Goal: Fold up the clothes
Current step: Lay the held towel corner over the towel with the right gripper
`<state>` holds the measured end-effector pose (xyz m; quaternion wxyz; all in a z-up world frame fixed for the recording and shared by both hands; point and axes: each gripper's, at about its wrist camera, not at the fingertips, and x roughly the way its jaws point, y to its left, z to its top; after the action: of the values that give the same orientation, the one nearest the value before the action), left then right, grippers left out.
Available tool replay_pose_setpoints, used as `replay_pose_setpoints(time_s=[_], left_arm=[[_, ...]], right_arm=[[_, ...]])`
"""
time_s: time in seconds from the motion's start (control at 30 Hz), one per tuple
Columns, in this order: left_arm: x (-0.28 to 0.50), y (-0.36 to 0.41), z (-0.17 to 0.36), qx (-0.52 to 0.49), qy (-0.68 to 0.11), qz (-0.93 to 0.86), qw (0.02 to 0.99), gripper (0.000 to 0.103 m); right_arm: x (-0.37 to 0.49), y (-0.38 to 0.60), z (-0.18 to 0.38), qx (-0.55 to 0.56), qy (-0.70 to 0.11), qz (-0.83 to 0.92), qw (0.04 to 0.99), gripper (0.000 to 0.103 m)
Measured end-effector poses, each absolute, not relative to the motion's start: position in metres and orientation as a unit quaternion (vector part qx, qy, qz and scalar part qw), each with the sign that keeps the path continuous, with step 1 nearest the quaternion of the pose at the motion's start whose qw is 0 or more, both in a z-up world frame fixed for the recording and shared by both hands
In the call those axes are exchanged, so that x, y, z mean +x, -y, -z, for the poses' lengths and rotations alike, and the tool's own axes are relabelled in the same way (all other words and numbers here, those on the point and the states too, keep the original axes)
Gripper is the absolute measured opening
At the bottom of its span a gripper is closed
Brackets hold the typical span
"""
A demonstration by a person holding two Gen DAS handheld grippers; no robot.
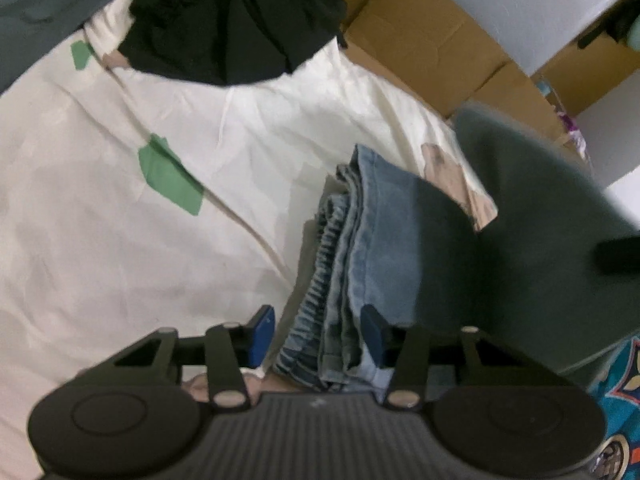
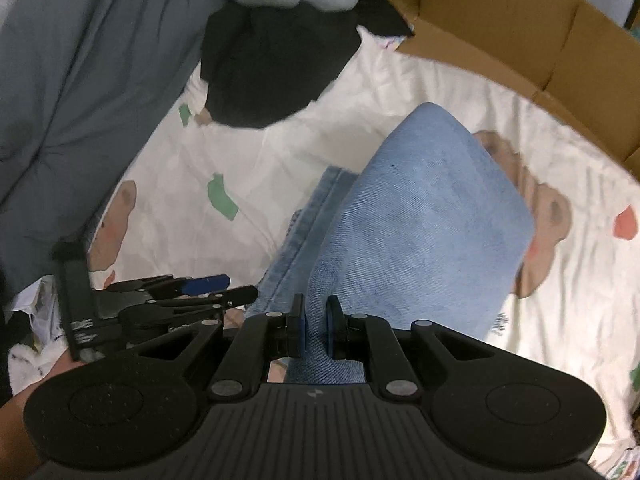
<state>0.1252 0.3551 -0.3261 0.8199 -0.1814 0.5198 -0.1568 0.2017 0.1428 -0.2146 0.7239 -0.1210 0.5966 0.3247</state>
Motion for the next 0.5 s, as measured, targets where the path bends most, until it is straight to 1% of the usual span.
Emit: replay_pose_setpoints(time_s=[0.17, 0.37, 0.5], left_arm=[[0.123, -0.368, 0.312, -0.203, -0.501, 0.154, 0.827, 0.05], [0.124, -0.378, 0.299, -0.223, -0.489, 0.16, 0.828, 0.05], [0.127, -0.376, 0.299, -0.245, -0.492, 0.171, 0.818, 0.05]], right_arm=[[0.192, -0.161, 0.246, -0.12, -0.6, -0.328, 0.72, 0.009], [0.178, -0.172, 0.261, -0.142, -0.605, -0.341, 0.705, 0.009], [0.172, -0.177, 0.271, -0.152, -0.606, -0.349, 0.699, 0.009]])
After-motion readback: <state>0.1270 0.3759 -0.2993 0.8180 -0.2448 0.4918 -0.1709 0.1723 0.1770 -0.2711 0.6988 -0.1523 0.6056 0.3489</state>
